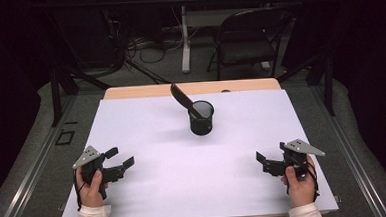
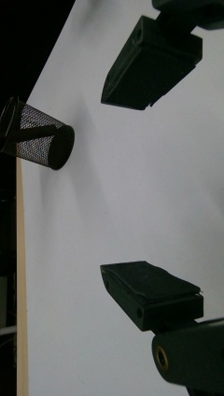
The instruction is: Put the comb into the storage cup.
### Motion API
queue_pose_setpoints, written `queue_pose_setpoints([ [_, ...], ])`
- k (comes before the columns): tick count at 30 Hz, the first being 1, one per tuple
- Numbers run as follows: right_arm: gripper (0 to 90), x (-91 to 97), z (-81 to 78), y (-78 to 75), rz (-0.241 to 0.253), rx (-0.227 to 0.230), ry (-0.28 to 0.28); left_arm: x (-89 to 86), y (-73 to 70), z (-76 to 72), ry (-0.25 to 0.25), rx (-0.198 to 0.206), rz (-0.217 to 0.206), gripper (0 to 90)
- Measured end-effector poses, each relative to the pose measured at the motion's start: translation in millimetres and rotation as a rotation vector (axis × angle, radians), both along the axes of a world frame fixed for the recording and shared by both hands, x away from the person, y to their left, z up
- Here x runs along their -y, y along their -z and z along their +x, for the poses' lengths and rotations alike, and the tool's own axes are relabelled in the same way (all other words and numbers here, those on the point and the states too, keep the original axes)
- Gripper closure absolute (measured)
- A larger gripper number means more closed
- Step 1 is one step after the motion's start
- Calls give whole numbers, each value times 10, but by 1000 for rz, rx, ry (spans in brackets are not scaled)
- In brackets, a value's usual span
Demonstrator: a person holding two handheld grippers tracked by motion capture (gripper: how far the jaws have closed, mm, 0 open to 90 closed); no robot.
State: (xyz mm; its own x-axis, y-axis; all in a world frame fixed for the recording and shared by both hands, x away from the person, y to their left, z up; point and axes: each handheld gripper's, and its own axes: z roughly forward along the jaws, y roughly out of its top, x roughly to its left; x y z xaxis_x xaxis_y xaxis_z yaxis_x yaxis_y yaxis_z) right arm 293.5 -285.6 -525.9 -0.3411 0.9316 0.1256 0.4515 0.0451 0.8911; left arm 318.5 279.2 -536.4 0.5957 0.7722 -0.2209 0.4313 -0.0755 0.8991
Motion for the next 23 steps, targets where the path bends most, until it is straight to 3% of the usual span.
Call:
queue_pose_setpoints([
  [23, 24, -11, 34, 56, -7, -18, -4, -36, 22, 17, -20, -9, -9, 161],
])
